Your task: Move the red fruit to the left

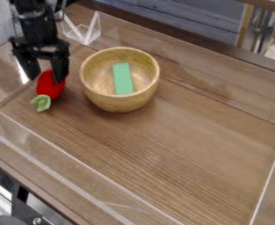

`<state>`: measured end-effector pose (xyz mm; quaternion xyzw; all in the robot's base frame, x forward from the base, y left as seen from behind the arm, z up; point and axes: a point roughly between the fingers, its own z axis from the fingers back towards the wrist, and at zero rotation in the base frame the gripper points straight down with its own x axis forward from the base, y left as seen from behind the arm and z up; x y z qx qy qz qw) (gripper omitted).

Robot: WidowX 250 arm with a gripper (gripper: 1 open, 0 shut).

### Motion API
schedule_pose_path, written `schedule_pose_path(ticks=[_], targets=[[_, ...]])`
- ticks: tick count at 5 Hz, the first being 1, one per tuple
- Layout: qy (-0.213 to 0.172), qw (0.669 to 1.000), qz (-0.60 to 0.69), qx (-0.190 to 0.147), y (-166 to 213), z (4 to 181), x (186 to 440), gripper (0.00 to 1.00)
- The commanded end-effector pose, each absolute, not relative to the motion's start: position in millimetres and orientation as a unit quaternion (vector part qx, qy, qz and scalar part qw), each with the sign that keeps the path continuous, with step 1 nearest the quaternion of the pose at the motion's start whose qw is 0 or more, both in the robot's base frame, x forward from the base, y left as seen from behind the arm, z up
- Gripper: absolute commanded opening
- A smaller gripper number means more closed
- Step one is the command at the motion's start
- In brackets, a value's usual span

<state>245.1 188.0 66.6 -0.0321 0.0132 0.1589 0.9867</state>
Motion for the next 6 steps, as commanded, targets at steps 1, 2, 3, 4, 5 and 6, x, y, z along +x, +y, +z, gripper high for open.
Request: schedule_pose_path(ticks=[1, 2, 3, 4, 5, 6], targets=[[-0.037, 0.982, 0.183, -0.028, 195.8, 108.7, 260.8, 1.00], [-0.046, 0.979, 0.196, -0.039, 195.8, 121.9, 269.8, 1.00], [-0.049, 0.980, 0.189, -0.043, 190.5, 132.5, 278.0, 1.00], [-0.047, 0.982, 0.178, -0.047, 183.7, 137.3, 284.2, 1.00], [-0.044, 0.980, 0.188, -0.047, 175.8, 144.1, 274.1, 1.00], [-0.039, 0.978, 0.199, -0.045, 169.0, 150.0, 265.1, 1.00]])
